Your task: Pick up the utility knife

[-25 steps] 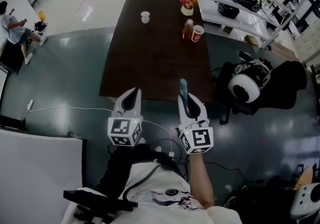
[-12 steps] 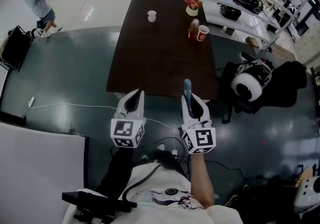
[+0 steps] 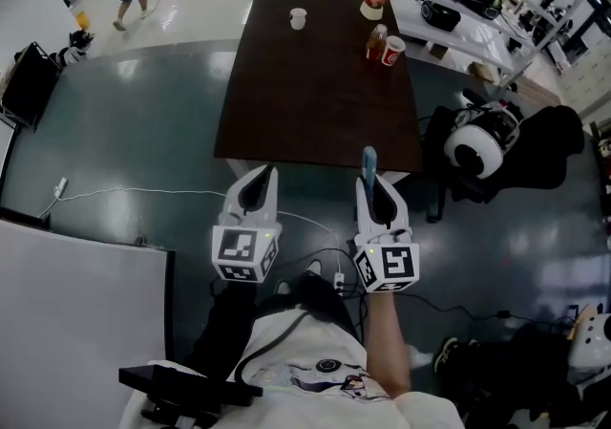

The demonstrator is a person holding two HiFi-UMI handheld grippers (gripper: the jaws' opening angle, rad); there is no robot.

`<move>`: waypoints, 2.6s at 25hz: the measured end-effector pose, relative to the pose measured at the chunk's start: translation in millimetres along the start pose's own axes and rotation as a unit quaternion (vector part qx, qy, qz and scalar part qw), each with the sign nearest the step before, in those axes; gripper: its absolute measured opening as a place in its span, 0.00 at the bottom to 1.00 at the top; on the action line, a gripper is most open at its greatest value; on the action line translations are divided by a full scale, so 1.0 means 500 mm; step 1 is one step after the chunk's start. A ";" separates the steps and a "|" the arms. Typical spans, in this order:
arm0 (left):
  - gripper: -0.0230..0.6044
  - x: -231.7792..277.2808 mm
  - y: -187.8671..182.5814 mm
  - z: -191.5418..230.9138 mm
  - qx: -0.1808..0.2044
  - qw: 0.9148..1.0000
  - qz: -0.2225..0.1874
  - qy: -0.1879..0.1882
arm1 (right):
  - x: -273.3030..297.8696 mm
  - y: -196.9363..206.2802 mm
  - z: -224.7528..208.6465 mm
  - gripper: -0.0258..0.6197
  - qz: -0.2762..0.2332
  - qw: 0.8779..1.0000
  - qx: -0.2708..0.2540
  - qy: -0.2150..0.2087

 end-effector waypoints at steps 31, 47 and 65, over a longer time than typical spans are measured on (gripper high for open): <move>0.03 -0.253 0.015 -0.259 0.017 1.000 -0.015 -0.007 | -0.341 -0.028 0.047 0.15 -0.030 0.999 -0.001 -0.032; 0.03 -0.292 0.013 -0.286 0.033 0.999 -0.013 0.018 | -0.400 -0.018 0.058 0.15 -0.027 0.999 0.028 -0.004; 0.03 -0.244 -0.009 -0.246 0.040 0.999 -0.024 0.029 | -0.343 -0.038 0.060 0.15 -0.036 0.999 0.010 0.002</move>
Point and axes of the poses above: the fingertips, and each gripper's own axes: x forward along the fingers, z to its left, y out of its underside, the point moved 9 cm from there along -x, backward along the fingers
